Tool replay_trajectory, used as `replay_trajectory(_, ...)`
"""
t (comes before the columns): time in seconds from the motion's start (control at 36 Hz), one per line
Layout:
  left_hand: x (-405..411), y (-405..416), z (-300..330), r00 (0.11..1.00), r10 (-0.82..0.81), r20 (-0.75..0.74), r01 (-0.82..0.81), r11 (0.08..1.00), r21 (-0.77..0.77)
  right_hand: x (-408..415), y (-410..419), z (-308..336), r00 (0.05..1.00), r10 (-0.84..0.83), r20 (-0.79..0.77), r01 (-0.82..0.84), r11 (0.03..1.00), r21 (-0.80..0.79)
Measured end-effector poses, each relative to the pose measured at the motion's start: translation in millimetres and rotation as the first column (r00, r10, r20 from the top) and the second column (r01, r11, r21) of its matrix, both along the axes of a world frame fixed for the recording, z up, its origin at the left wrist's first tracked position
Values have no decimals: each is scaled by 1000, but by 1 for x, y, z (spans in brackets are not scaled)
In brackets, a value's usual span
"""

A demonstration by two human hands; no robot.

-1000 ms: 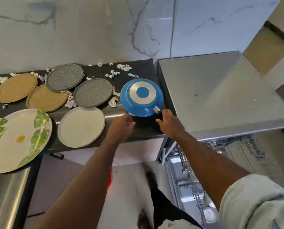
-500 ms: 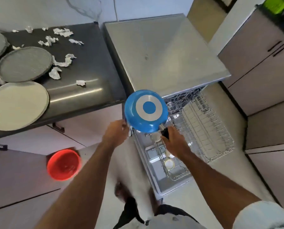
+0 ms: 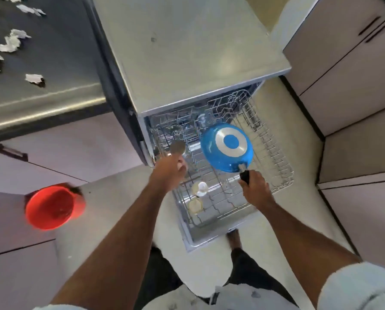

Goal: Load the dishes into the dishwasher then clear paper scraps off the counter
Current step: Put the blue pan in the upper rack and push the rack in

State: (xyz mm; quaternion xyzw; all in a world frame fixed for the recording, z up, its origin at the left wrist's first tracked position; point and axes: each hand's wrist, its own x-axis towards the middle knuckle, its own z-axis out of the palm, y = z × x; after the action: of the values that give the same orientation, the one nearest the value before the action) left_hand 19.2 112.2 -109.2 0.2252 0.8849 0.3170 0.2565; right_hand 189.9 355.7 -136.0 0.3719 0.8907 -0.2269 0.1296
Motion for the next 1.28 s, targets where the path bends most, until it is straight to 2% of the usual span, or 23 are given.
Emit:
replay_trajectory(0.25,68,103,-39,991,127,32,-122,984,-130,-10,130,-72,995,-28,94,37,995,-89)
replay_trajectory(0.44,93,164,-71,969,234,78,-228,970,-78,-15,193,-112,988,133,81,-120,982,-147)
replay_trajectory(0.53,96,180,-78,959,267,91,-258,961,-101,-6,200,-125,988,142,64,-127,973,-195)
replay_trajectory(0.61,98,188,-89,954,289,85,-279,954,-107,1,204,-132,991,133,-15,-133,964,-228)
replay_trajectory(0.92,105,204,-112,932,356,72,-347,931,-111,-6,192,-135,956,188,-226,-239,945,-222)
replay_trajectory(1.06,103,209,-124,935,346,81,-339,936,-94,-38,192,-146,963,156,-219,-197,964,-178)
replay_trajectory(1.17,112,212,-136,932,348,104,-342,937,-72,-57,191,-157,989,67,-135,-94,974,-204)
replay_trajectory(1.28,124,209,-147,937,334,100,-328,942,-69,-66,194,-171,997,62,-40,-68,981,-182)
